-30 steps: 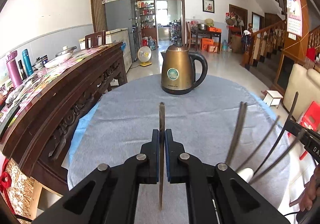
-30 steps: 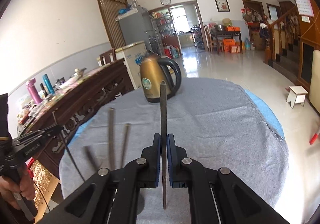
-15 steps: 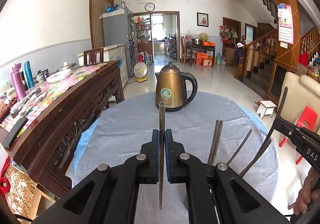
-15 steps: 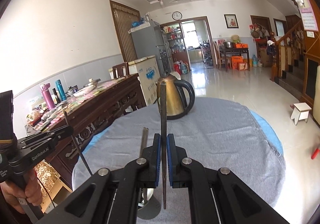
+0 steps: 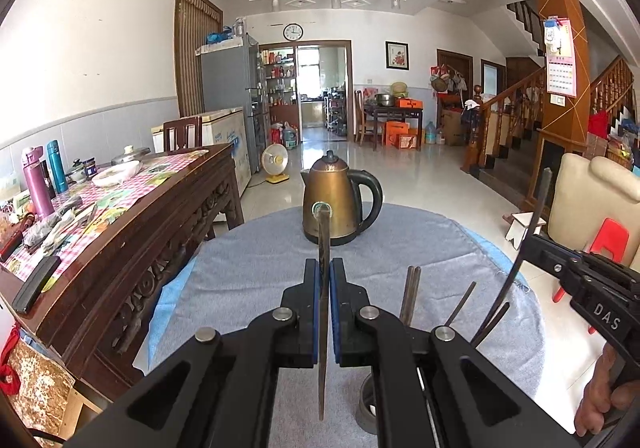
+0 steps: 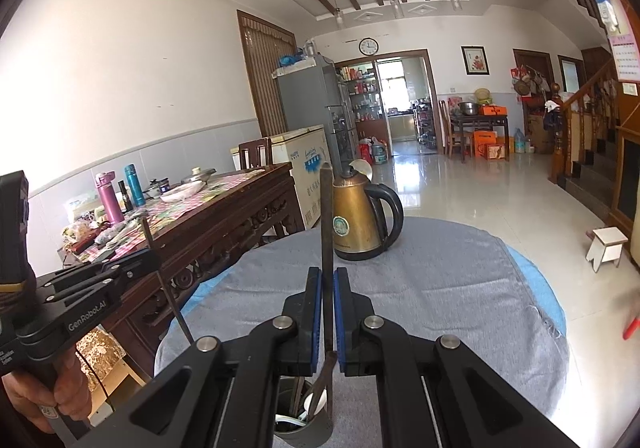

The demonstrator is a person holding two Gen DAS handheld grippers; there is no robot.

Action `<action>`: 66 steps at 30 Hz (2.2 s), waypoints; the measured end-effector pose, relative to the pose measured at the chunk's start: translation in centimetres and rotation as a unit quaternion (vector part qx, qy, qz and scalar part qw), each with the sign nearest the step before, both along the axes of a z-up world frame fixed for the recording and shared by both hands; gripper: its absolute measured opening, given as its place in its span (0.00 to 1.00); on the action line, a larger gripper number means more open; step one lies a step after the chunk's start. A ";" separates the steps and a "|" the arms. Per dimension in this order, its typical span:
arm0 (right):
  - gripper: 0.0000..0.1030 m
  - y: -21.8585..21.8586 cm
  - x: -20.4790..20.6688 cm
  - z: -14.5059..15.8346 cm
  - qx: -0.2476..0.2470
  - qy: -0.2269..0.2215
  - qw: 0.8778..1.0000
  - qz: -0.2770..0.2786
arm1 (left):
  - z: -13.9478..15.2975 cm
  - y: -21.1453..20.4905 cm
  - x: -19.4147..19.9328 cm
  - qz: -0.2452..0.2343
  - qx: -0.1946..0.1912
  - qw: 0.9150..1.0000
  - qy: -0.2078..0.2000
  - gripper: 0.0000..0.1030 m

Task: Organize utensils
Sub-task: 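Lower both chopsticks into the black cup beside the other utensils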

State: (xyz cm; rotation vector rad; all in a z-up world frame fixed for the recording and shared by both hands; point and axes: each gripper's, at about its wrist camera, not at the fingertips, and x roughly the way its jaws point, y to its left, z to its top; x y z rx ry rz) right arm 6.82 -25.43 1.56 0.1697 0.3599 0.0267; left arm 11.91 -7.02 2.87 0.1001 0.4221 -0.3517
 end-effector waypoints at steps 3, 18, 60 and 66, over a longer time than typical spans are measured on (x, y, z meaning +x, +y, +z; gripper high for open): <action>0.07 0.2 0.0 0.2 -0.001 -0.002 1.000 0.004 | 0.4 -0.1 -0.3 -0.002 -0.001 1.000 -0.005 0.05; 0.07 0.9 0.3 0.6 -0.004 -0.008 1.000 0.013 | 1.7 -0.6 -1.0 -0.009 -0.014 1.000 -0.018 0.05; 0.07 1.2 1.1 -0.3 -0.005 -0.004 1.000 0.022 | 0.6 0.2 0.4 -0.033 -0.084 0.996 -0.005 0.05; 0.07 1.3 1.0 -0.4 -0.004 -0.003 1.000 0.023 | 0.4 0.4 1.0 -0.032 -0.098 0.995 -0.005 0.05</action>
